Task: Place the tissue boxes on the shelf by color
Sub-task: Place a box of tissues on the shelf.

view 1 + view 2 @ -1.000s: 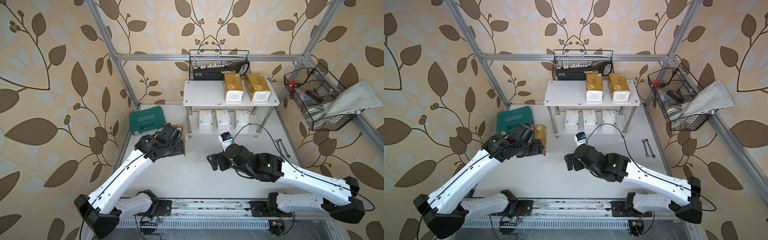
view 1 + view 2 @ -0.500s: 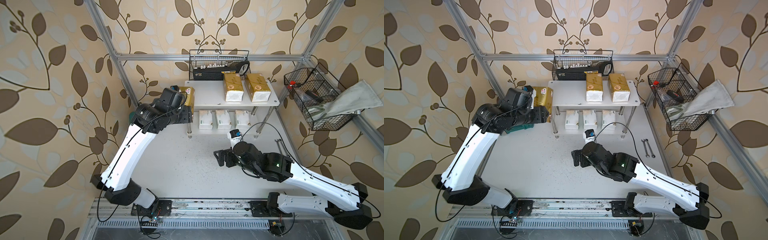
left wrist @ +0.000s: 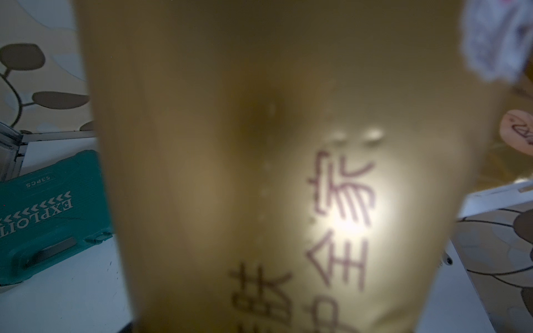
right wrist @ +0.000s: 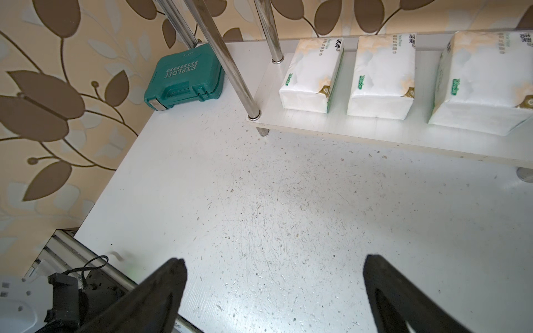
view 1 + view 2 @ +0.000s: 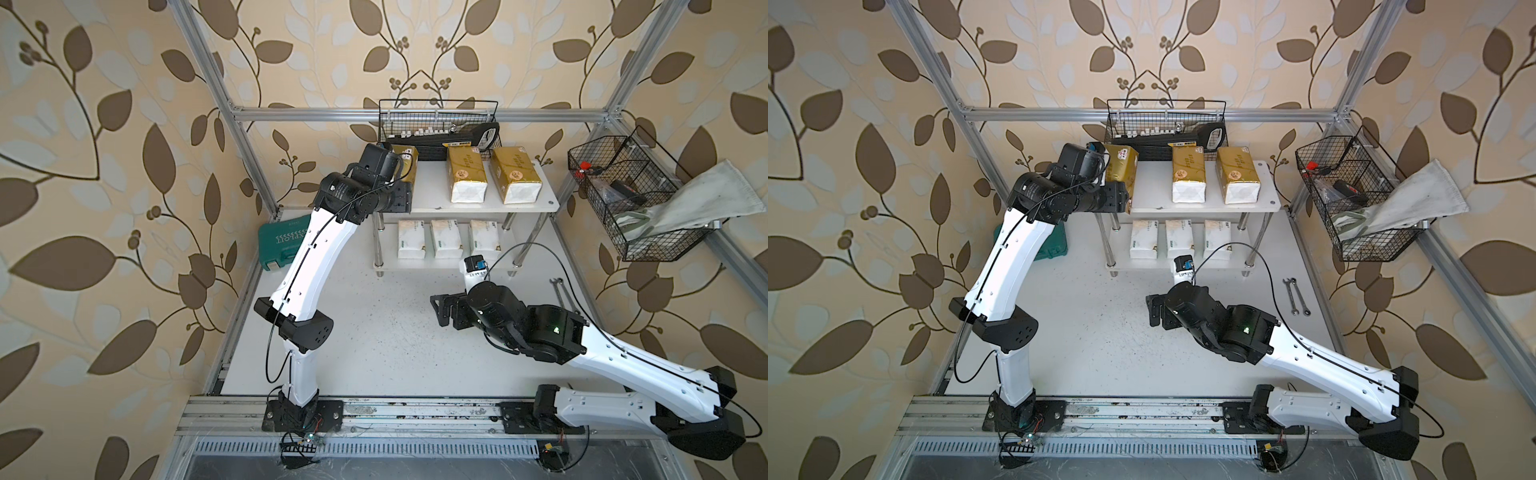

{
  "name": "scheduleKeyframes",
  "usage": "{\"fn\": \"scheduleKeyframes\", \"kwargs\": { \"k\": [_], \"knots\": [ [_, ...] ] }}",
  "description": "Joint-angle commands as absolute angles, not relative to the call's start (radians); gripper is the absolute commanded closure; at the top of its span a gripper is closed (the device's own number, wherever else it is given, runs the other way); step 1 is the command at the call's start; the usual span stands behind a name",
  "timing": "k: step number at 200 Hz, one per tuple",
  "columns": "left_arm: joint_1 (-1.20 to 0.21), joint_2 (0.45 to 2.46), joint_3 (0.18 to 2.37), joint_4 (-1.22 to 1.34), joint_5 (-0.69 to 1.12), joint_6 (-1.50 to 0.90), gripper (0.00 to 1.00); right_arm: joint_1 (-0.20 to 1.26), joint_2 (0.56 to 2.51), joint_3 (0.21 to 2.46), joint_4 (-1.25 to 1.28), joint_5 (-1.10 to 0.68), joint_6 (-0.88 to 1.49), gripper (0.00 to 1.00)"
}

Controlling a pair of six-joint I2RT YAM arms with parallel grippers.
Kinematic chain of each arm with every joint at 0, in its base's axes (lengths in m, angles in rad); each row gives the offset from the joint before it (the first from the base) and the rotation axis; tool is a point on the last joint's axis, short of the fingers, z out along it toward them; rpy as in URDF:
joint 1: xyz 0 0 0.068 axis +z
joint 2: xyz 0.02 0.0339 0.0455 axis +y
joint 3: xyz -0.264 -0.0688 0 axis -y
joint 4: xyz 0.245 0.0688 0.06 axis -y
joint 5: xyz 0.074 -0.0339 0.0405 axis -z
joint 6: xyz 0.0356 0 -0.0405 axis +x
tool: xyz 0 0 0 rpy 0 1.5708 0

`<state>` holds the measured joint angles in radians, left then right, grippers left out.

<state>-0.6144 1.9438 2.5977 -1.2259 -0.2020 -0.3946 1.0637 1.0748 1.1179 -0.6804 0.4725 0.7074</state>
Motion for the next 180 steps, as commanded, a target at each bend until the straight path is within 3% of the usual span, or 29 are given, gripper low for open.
{"fn": "scheduleKeyframes", "kwargs": {
  "k": [1, 59, 75, 78, 83, 180],
  "knots": [
    [-0.594, 1.942, 2.625, -1.103, -0.194, -0.409, 0.28, 1.061, 1.087, 1.101, -0.676, 0.498, 0.720, 0.01],
    [-0.592, 1.972, 2.626, -1.054, -0.150, -0.455, 0.26, 1.062, 1.092, 1.091, -0.676, 0.492, 0.733, 0.01],
    [-0.592, 1.977, 2.625, -1.046, -0.157, -0.458, 0.17, 1.061, 1.092, 1.090, -0.677, 0.493, 0.733, 0.01],
    [-0.593, 1.977, 2.625, -1.045, -0.159, -0.459, 0.05, 1.061, 1.091, 1.090, -0.677, 0.492, 0.733, 0.01],
    [-0.593, 1.979, 2.625, -1.042, -0.162, -0.459, 0.01, 1.061, 1.091, 1.090, -0.677, 0.491, 0.733, 0.01],
    [-0.592, 1.927, 2.584, -0.985, -0.133, -0.472, 0.01, 1.061, 1.084, 1.086, -0.684, 0.495, 0.736, 0.01]
  ]
}}
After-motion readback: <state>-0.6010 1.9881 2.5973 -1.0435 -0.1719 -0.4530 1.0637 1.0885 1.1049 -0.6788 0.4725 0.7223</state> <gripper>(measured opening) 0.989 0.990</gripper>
